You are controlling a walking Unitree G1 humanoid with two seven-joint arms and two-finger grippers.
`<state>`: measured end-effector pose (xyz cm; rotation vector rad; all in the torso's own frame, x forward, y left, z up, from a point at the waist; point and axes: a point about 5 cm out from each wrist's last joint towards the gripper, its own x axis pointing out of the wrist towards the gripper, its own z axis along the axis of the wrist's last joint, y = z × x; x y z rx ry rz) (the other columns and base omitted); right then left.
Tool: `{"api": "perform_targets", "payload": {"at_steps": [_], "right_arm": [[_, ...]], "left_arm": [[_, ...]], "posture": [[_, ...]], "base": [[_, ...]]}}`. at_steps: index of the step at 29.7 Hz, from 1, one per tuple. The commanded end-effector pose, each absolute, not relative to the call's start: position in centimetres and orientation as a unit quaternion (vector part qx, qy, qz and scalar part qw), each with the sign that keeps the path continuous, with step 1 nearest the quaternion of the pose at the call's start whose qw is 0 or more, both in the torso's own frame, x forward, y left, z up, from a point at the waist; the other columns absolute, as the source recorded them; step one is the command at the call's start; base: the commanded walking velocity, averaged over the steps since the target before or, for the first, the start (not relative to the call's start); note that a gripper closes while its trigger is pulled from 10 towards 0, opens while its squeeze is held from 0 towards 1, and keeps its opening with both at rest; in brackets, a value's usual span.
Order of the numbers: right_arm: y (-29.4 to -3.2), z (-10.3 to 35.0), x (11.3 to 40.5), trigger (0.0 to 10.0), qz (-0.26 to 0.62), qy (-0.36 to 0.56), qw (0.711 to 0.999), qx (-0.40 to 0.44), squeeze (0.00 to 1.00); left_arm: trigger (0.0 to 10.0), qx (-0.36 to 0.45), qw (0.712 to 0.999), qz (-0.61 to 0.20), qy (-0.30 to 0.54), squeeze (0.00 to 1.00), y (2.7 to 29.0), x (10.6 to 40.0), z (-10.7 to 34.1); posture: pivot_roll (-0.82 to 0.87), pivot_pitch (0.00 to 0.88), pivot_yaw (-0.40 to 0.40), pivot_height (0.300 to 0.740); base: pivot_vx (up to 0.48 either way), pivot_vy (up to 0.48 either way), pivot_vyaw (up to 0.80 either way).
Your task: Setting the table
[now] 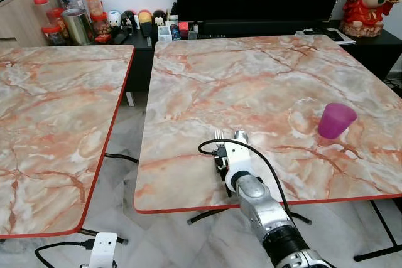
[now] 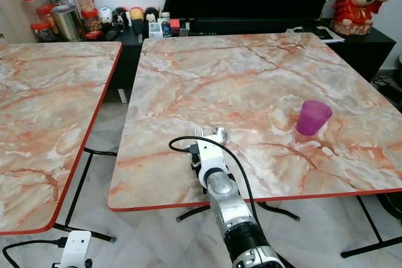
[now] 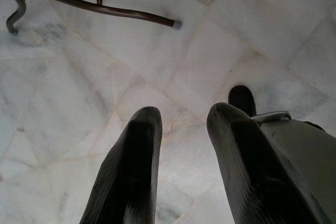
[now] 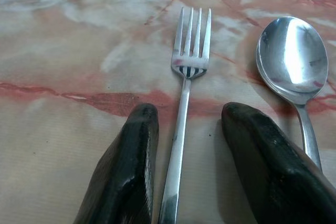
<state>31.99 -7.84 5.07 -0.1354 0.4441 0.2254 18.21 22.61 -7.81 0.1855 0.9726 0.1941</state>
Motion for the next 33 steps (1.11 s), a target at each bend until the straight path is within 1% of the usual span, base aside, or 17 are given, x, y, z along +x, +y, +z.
{"api": "perform_targets", "payload": {"at_steps": [1,4,5,6,7,33], "right_arm": [[-8.2,3.51,31.2,10.0,0.106,0.261,0.956,-0.08,0.0],[-8.88,2.97,31.02,10.0,0.089,0.278,0.953,-0.086,0.0],[-8.97,2.9,31.0,8.4,0.089,0.28,0.952,-0.086,0.0],[-9.03,2.85,30.99,8.4,0.09,0.281,0.951,-0.087,0.0],[-9.09,2.83,30.99,0.0,0.089,0.281,0.951,-0.088,0.0],[-9.02,3.1,31.29,0.0,0.09,0.277,0.952,-0.09,0.0]], "left_arm": [[10.0,0.085,0.872,0.094,0.472,0.0,22.55,18.08,-7.9],[10.0,0.083,0.872,0.093,0.473,0.0,22.47,18.07,-7.93],[10.0,0.082,0.872,0.093,0.473,0.0,22.45,18.06,-7.94],[10.0,0.081,0.872,0.093,0.473,0.0,22.44,18.06,-7.94],[10.0,0.081,0.872,0.092,0.474,0.0,22.41,18.05,-7.96],[10.0,0.072,0.872,0.085,0.476,0.0,22.06,17.99,-8.06]], "posture": [[-0.05,0.011,-0.012,0.736],[-0.05,0.012,-0.015,0.736],[-0.05,0.01,-0.017,0.736],[-0.05,0.01,-0.017,0.736],[-0.05,0.011,-0.019,0.736],[-0.05,0.011,-0.023,0.736]], "base": [[0.0,0.0,0.0],[0.0,0.0,0.0],[0.0,0.0,0.0],[0.0,0.0,0.0],[0.0,0.0,0.0],[0.0,0.0,0.0]]}}
